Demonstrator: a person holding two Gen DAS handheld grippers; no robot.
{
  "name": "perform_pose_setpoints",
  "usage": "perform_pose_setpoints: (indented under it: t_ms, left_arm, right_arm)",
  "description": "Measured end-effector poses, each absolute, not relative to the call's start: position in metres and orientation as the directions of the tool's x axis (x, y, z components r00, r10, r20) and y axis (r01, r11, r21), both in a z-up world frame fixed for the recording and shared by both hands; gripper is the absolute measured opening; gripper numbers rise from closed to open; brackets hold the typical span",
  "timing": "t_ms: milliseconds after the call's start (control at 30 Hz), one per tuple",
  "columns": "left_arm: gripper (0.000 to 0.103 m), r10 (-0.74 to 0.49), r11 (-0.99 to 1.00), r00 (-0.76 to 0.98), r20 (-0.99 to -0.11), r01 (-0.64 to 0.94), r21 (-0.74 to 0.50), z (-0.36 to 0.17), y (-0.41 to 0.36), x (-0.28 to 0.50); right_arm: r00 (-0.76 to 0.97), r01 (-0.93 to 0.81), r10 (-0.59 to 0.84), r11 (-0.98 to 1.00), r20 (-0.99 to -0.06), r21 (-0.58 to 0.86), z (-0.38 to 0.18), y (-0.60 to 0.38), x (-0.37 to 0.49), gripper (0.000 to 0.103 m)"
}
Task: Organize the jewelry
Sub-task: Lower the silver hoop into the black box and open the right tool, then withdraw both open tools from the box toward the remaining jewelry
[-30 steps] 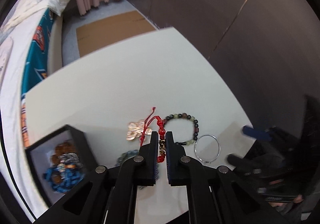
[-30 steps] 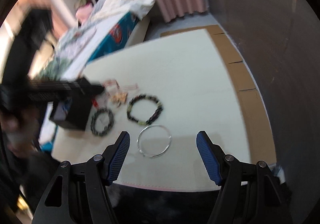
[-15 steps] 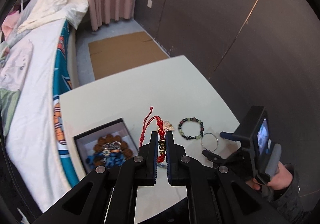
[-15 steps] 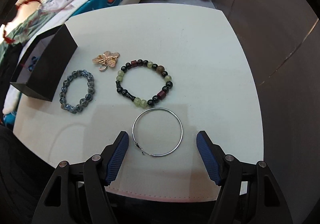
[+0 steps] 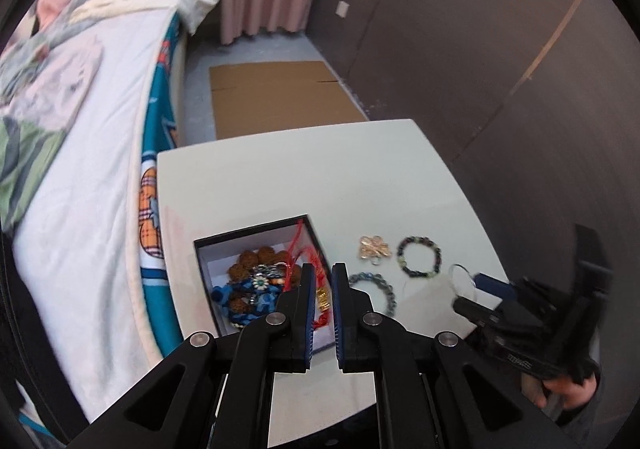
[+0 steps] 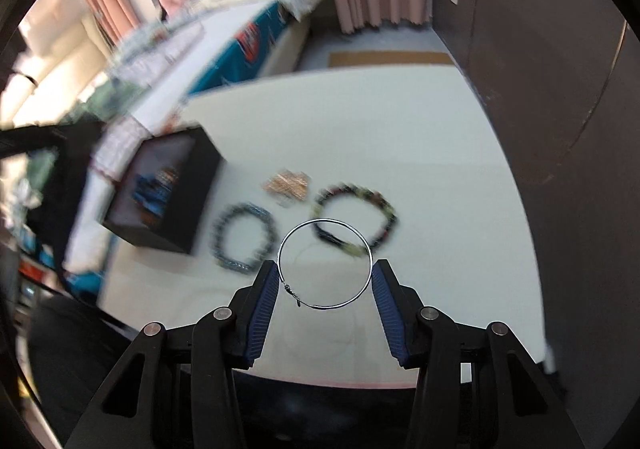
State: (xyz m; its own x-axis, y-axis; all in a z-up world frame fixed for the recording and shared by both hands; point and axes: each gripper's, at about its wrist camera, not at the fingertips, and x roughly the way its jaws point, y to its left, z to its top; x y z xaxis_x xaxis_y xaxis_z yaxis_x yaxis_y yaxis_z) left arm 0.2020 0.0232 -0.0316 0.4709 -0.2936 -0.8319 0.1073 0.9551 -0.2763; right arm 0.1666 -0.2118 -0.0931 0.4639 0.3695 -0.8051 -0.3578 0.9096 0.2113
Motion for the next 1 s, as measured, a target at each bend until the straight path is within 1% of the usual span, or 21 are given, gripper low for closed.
perform_pose_setpoints:
  t_ms: [33, 100, 133, 233, 333, 400, 500, 533, 567, 600, 633, 667, 733, 800, 833, 867, 900, 1000]
  left_arm:
    - [0.016, -0.301, 0.953, 0.465, -0.833, 0.107, -0.285, -0.032, 0.024, 0.201]
    - [0.041, -0.299, 0.953, 0.468, -0.831, 0.106, -0.283, -0.03, 0.028, 0.199]
    - [0.043, -0.284, 0.957, 0.487, -0.826, 0.099, -0.271, -0.027, 0.031, 0.195]
    - [0.043, -0.282, 0.957, 0.505, -0.816, 0.086, -0.277, -0.02, 0.043, 0.188]
    - [0.043, -0.276, 0.958, 0.513, -0.813, 0.073, -0.279, -0.015, 0.054, 0.182]
    - [0.044, -0.269, 0.96, 0.519, -0.811, 0.072, -0.272, -0.012, 0.06, 0.179]
    - [0.045, -0.255, 0.961, 0.532, -0.807, 0.045, -0.274, -0.008, 0.076, 0.176]
    - [0.046, -0.249, 0.961, 0.536, -0.807, 0.034, -0.274, -0.007, 0.081, 0.175]
    - [0.052, -0.242, 0.962, 0.54, -0.806, 0.025, -0.272, -0.005, 0.085, 0.173]
    - [0.06, -0.232, 0.964, 0.548, -0.804, 0.018, -0.266, -0.003, 0.088, 0.171]
    - [0.063, -0.224, 0.965, 0.555, -0.801, 0.015, -0.26, -0.001, 0.09, 0.169]
    - [0.066, -0.216, 0.967, 0.561, -0.799, 0.012, -0.254, 0.0, 0.093, 0.167]
    - [0.066, -0.201, 0.97, 0.568, -0.798, 0.004, -0.242, 0.003, 0.098, 0.163]
    - [0.066, -0.196, 0.97, 0.567, -0.8, -0.007, -0.242, 0.004, 0.102, 0.162]
    - [0.066, -0.191, 0.971, 0.566, -0.802, -0.012, -0.239, 0.004, 0.103, 0.162]
    - [0.066, -0.183, 0.972, 0.564, -0.805, -0.016, -0.233, 0.003, 0.103, 0.162]
    - [0.066, -0.176, 0.974, 0.561, -0.809, -0.018, -0.225, 0.003, 0.103, 0.161]
    - [0.066, -0.177, 0.976, 0.553, -0.814, -0.009, -0.218, 0.003, 0.098, 0.163]
  right_arm:
    - [0.473, -0.367, 0.399, 0.9, -0.786, 0.236, -0.088, -0.211, 0.164, 0.049]
    - [0.483, -0.382, 0.434, 0.886, -0.76, 0.263, -0.078, -0.204, 0.163, 0.049]
    - [0.486, -0.387, 0.448, 0.88, -0.75, 0.274, -0.075, -0.201, 0.162, 0.049]
    - [0.475, -0.41, 0.492, 0.857, -0.73, 0.311, -0.07, -0.187, 0.164, 0.049]
    - [0.47, -0.456, 0.519, 0.835, -0.714, 0.307, -0.064, -0.162, 0.172, 0.049]
    - [0.456, -0.491, 0.56, 0.807, -0.692, 0.329, -0.054, -0.151, 0.172, 0.049]
    - [0.451, -0.538, 0.581, 0.783, -0.678, 0.313, -0.044, -0.13, 0.175, 0.049]
    - [0.445, -0.545, 0.588, 0.776, -0.675, 0.317, -0.042, -0.126, 0.176, 0.049]
    - [0.434, -0.553, 0.599, 0.766, -0.672, 0.326, -0.04, -0.119, 0.178, 0.049]
    - [0.423, -0.564, 0.613, 0.755, -0.668, 0.335, -0.039, -0.112, 0.179, 0.049]
    - [0.415, -0.578, 0.628, 0.741, -0.659, 0.341, -0.036, -0.105, 0.181, 0.049]
    - [0.41, -0.589, 0.64, 0.73, -0.65, 0.346, -0.035, -0.1, 0.181, 0.049]
    - [0.395, -0.609, 0.665, 0.706, -0.634, 0.361, -0.034, -0.086, 0.184, 0.05]
    - [0.36, -0.636, 0.69, 0.674, -0.628, 0.376, -0.035, -0.072, 0.184, 0.052]
    - [0.336, -0.648, 0.695, 0.661, -0.636, 0.38, -0.038, -0.066, 0.185, 0.058]
    - [0.328, -0.647, 0.692, 0.661, -0.644, 0.381, -0.04, -0.064, 0.186, 0.065]
    - [0.331, -0.64, 0.688, 0.667, -0.646, 0.382, -0.043, -0.065, 0.186, 0.067]
    - [0.345, -0.6, 0.685, 0.687, -0.642, 0.41, -0.049, -0.084, 0.189, 0.068]
